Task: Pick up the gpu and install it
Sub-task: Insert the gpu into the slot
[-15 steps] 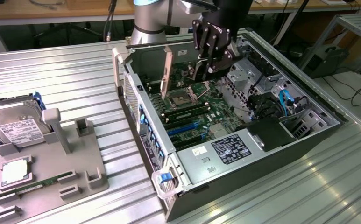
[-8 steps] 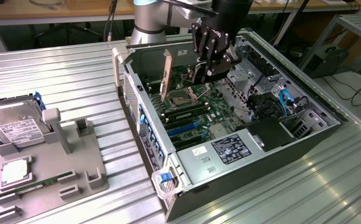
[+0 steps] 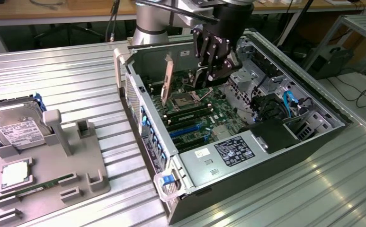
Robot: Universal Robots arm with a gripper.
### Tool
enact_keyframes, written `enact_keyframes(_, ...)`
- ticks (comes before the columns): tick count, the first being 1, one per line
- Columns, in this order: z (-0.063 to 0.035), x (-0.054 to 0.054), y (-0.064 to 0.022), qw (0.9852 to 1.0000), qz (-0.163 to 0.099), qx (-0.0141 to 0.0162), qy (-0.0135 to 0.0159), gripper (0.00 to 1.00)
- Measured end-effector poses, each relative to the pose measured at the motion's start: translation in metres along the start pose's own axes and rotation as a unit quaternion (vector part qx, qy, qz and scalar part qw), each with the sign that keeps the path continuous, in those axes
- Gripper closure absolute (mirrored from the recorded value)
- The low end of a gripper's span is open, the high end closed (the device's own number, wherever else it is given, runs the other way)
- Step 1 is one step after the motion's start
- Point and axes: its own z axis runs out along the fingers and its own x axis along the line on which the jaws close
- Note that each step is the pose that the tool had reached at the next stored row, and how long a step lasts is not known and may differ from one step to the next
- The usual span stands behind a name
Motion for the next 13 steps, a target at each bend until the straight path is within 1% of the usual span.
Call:
enact_keyframes(3,0.0026,0.0,-0.0002,1.0,0.0,-0.0006,-0.0001,0.72)
enact_keyframes(13,0.0082,0.0001,-0.0006,1.0,0.0,-0.0008,-0.0001,0.72)
